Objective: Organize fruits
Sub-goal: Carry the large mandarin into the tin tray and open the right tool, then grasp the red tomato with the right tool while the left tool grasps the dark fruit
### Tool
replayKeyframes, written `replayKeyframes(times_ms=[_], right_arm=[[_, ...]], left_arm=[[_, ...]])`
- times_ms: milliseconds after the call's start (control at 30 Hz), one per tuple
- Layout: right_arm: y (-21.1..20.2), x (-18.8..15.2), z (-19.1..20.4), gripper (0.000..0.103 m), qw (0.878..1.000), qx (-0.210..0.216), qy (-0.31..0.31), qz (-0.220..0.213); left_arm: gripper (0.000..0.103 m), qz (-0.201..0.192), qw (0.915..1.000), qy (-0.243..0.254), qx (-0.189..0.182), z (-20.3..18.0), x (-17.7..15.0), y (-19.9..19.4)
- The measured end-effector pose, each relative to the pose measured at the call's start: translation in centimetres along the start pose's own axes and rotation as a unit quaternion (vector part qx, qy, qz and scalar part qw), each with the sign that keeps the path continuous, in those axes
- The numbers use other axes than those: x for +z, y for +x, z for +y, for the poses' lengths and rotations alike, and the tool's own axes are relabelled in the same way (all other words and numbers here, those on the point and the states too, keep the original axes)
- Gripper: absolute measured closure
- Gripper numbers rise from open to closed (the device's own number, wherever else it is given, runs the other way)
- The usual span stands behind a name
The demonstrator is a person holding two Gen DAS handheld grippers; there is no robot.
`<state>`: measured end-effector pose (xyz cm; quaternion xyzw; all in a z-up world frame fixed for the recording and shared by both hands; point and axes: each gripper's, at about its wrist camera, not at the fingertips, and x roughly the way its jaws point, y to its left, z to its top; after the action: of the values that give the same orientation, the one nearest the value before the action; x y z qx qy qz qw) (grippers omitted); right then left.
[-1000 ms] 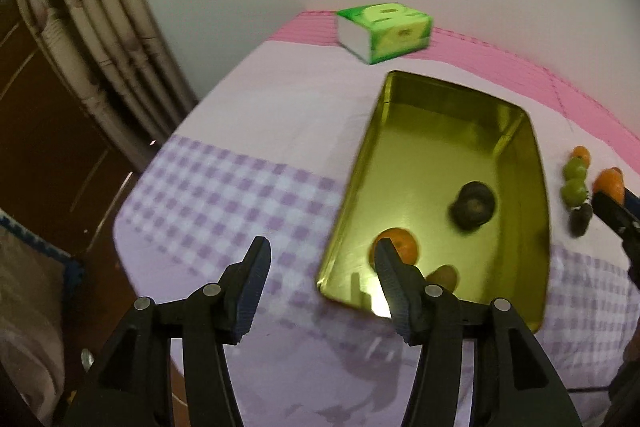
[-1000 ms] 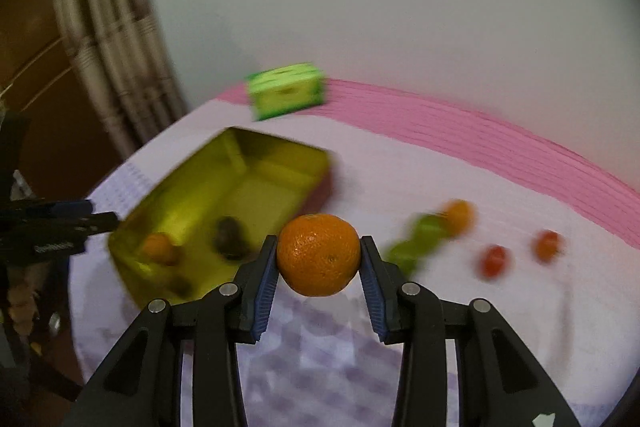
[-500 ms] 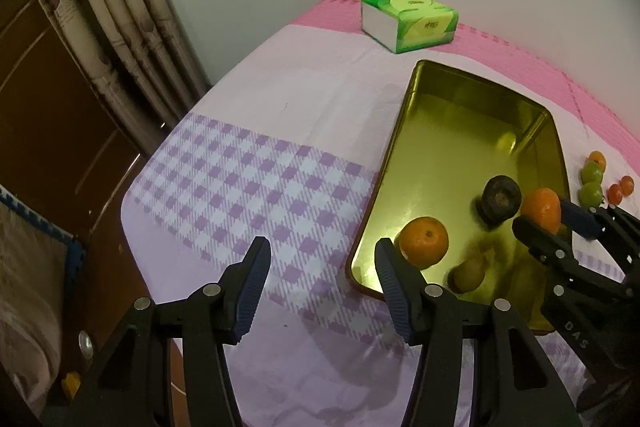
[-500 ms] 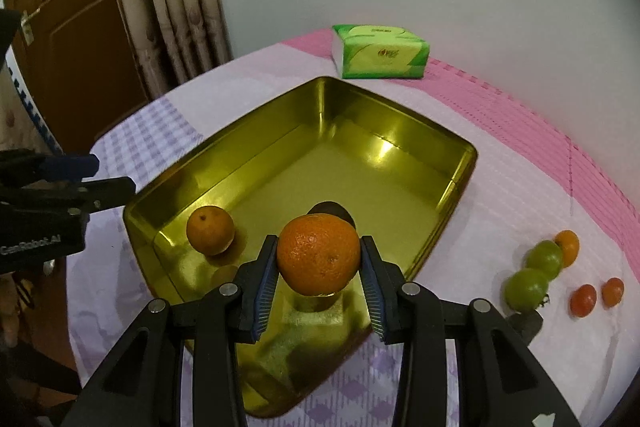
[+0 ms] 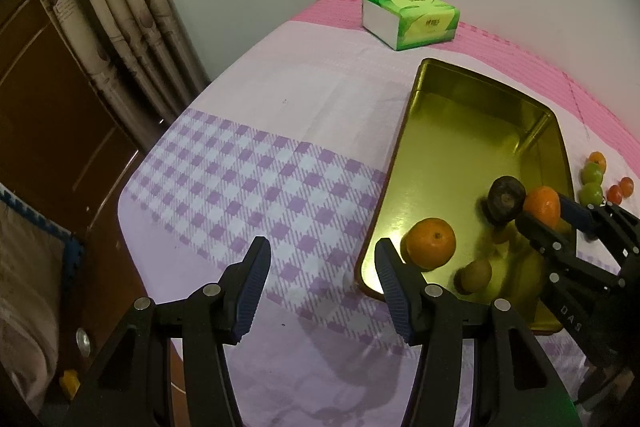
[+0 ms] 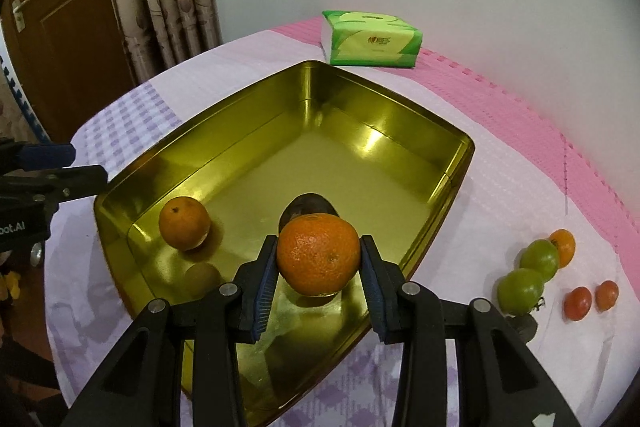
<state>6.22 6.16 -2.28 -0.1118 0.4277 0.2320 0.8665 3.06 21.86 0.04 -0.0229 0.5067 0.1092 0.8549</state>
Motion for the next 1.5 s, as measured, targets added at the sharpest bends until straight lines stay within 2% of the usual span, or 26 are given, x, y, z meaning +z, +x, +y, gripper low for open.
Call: replayKeyframes(times_ms=[233,467,567,767,833,933,1100,1267,1500], right_arm=[[0.3,0.1,0.1,0.066,1.0,-0.002,0.001,0.005],[0.3,0.2,0.2,0.066,1.0,-0.004,0.004,0.004],[0.3,0.2,0.2,0.065,1.0,-0.003,0.003,0.005],[0.2,0.1,0.1,0.065,1.0,0.002,0.009,0.003],[-0.1,0.2,0.0,0.065,1.0,0.004,0.012,-0.002],[-1.1,0.2,-0.2,0.056,1.0,0.009,0.018,-0.019],[-3.3,0.4,-0.7,0.055,0.999,0.01,0.029,-0.045],[-5.9,-0.9,-3.9,0.055,0.996,-0.014,0.059,-0.068],[-7.2,-4.9,-12.8,0.056,0.986,-0.092,0.128,-0.056]], left_arm=[[0.048,0.009,0.9999,-0.005,-0.009,0.2,0.0,0.2],[0.04,0.025,0.9994,-0.022,-0.004,0.7,-0.2,0.6],[0.035,0.025,0.9994,-0.025,-0.006,0.7,-0.2,0.5],[0.033,0.015,0.9997,-0.018,-0.007,0.5,-0.2,0.2],[0.032,0.015,0.9997,-0.015,-0.008,0.4,-0.2,0.2],[0.032,0.016,0.9998,-0.014,-0.007,0.2,-0.2,0.2],[0.032,0.015,0.9998,-0.014,-0.007,0.3,-0.2,0.2],[0.032,0.011,0.9999,-0.009,-0.008,0.2,-0.2,-0.1],[0.032,0.003,0.9998,0.01,-0.014,-0.8,-0.2,-0.3]])
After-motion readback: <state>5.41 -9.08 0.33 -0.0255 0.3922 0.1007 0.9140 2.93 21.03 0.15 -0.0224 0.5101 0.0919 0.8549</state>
